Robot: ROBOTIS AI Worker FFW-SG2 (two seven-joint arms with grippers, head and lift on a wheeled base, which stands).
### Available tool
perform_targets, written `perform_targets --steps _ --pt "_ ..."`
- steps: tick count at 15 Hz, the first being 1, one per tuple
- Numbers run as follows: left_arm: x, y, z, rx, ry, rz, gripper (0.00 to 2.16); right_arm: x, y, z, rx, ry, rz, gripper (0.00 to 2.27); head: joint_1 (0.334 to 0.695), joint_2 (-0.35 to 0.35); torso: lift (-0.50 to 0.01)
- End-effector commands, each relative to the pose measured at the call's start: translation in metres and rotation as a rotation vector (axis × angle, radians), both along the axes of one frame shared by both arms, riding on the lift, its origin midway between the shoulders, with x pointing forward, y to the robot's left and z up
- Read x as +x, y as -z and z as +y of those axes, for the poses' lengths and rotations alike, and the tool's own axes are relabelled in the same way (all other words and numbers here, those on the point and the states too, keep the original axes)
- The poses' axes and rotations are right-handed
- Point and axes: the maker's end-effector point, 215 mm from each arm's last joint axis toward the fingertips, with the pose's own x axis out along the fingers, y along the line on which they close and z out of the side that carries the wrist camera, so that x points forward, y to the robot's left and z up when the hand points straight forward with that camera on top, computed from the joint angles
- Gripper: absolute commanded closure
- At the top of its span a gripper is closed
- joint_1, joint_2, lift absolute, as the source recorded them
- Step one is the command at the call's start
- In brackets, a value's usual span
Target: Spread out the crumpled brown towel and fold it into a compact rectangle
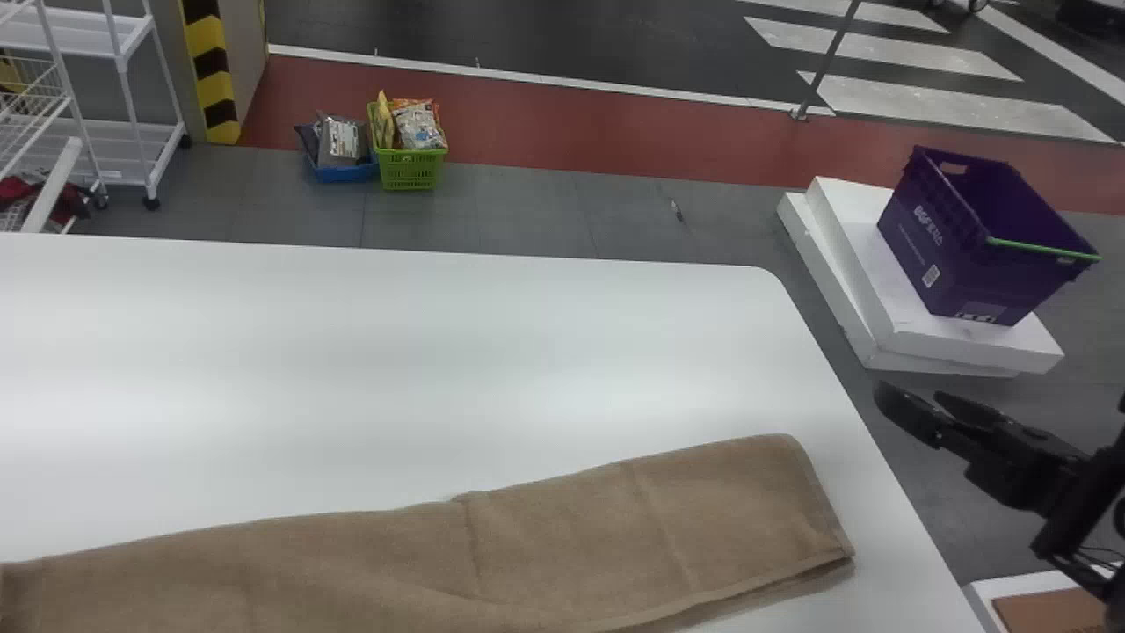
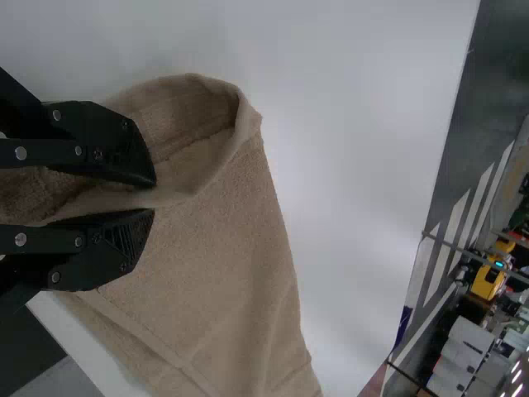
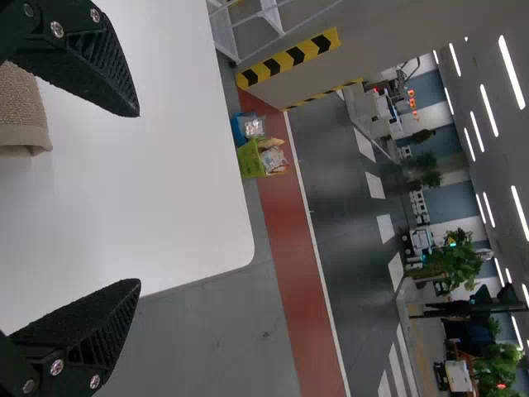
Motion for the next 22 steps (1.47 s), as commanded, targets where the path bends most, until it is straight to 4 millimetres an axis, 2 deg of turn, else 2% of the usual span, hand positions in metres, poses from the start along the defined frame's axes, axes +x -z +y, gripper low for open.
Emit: perform_targets --steps 1,2,3,6,8,9,12,14,15,16,17,20,22 --pt "0.002 0.001 -0.002 0.033 0.035 -0.016 1.15 -0.001 -0.002 -0.001 0.01 0.001 -0.009 0.09 0.695 -0.263 -0.127" --pt "0.003 0.001 0.003 0.045 0.023 -0.02 1.58 -0.001 -0.002 -0.002 0.01 0.003 -0.009 0.09 0.695 -0.268 -0.127" --pt "0.007 -0.003 0.009 0.054 0.005 -0.032 1.8 -0.002 -0.002 -0.002 0.012 0.003 -0.01 0.09 0.695 -0.268 -0.127" --pt "0.021 -0.02 0.041 0.08 -0.05 -0.073 1.8 -0.005 0.001 -0.002 0.012 0.003 -0.003 0.09 0.695 -0.25 -0.127" --pt "0.021 -0.024 0.057 0.097 -0.061 -0.075 1.8 -0.008 0.001 -0.004 0.016 0.007 -0.005 0.09 0.695 -0.212 -0.127" --pt "0.019 -0.025 0.059 0.091 -0.056 -0.067 1.8 -0.009 0.001 -0.006 0.016 0.009 -0.005 0.09 0.695 -0.2 -0.127" --pt "0.001 -0.019 0.041 0.009 -0.045 -0.011 1.8 -0.01 0.002 -0.007 0.018 0.012 -0.007 0.09 0.695 -0.195 -0.127" --pt "-0.001 -0.011 0.033 0.008 -0.032 0.006 1.69 -0.009 0.003 -0.005 0.019 0.007 -0.005 0.09 0.695 -0.212 -0.127" --pt "-0.001 -0.008 0.031 0.01 -0.031 0.011 1.29 -0.009 0.003 -0.005 0.019 0.007 -0.005 0.09 0.695 -0.219 -0.127" --pt "0.001 -0.006 0.03 0.017 -0.031 0.014 0.7 -0.009 0.003 -0.005 0.019 0.007 -0.004 0.09 0.695 -0.223 -0.127" --pt "0.001 -0.006 0.033 0.027 -0.04 0.013 0.36 -0.01 0.004 -0.006 0.02 0.01 -0.003 0.09 0.695 -0.227 -0.127" --pt "0.004 -0.009 0.045 0.059 -0.083 -0.002 0.2 -0.011 0.007 -0.008 0.017 0.01 -0.004 0.09 0.695 -0.225 -0.127" --pt "0.001 -0.007 0.05 0.066 -0.096 0.011 0.19 -0.01 0.008 -0.009 0.011 0.008 -0.01 0.09 0.695 -0.216 -0.127"
